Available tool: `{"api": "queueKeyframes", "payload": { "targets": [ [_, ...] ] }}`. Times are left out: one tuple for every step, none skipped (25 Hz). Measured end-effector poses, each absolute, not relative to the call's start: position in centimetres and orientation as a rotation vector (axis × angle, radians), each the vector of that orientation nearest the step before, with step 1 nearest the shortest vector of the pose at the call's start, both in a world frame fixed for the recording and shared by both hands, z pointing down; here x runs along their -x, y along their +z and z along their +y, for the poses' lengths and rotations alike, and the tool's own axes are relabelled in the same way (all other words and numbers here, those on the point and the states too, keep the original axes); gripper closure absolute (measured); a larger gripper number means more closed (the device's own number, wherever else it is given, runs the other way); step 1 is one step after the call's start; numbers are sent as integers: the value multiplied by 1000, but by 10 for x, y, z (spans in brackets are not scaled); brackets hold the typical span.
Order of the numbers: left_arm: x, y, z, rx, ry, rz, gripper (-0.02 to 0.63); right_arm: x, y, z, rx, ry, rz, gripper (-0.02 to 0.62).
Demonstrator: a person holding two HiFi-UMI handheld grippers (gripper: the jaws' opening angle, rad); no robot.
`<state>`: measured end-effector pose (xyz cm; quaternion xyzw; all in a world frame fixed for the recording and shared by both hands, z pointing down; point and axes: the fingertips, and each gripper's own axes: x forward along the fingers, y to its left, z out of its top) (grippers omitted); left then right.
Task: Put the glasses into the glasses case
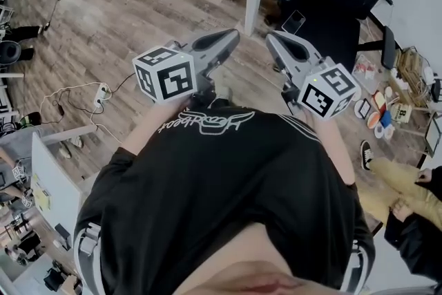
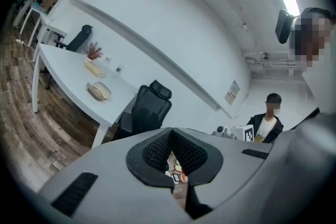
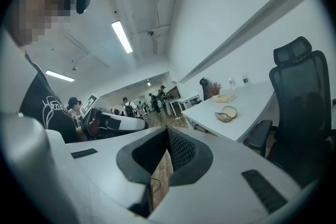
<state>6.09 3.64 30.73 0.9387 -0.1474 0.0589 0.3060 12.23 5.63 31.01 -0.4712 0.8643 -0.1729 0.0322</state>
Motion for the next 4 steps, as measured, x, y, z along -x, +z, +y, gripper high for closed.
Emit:
{"api": "queueKeyframes", "payload": {
  "targets": [
    [-63, 308, 39, -2478, 156, -384, 600, -125, 311, 58, 1457, -539, 2655, 588],
    [-65, 310, 41, -2473, 158, -378, 600, -127, 312, 60, 1463, -544, 2651, 586],
    [-67, 311, 43, -2470, 160, -374, 598, -130, 312, 61, 1467, -547, 2648, 586],
    [-70, 312, 45, -2468, 163, -371, 600, -132, 312, 63, 1472, -549, 2647, 588]
  ]
}}
